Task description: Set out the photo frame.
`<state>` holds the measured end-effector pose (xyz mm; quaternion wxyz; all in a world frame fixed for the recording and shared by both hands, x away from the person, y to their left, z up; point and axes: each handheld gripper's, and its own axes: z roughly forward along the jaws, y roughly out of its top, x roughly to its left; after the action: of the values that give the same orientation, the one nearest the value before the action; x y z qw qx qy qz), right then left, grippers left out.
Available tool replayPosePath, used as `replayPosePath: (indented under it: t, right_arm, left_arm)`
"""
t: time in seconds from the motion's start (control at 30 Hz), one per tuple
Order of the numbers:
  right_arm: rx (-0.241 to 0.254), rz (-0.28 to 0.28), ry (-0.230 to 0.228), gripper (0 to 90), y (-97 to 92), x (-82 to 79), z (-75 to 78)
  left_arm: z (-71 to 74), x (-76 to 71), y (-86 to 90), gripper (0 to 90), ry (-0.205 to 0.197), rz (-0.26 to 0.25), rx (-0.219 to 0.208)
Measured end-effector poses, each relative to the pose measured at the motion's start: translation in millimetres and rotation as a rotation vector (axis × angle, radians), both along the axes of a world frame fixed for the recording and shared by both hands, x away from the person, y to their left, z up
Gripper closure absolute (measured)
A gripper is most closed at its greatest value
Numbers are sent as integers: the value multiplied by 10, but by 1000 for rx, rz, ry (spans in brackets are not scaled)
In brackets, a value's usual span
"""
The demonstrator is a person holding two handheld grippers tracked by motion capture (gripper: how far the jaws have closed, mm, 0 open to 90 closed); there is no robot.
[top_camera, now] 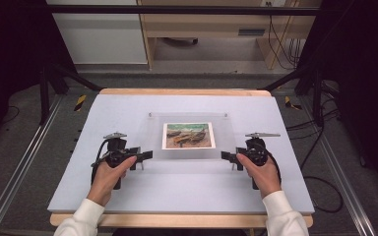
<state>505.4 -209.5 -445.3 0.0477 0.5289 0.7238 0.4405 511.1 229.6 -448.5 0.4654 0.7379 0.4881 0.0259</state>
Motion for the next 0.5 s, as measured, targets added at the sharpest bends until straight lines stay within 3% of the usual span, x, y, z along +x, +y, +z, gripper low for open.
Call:
replayPosePath:
  t: [0.13, 0.5]
  right_arm:
    - [-1, 0, -11, 221, -5, -38, 0]
    - [-40, 6, -96, 313, -18, -232, 25]
  left_arm:
    - [1, -35, 2, 274, -9, -5, 0]
    - [33, -228, 32, 353, -88, -10, 34]
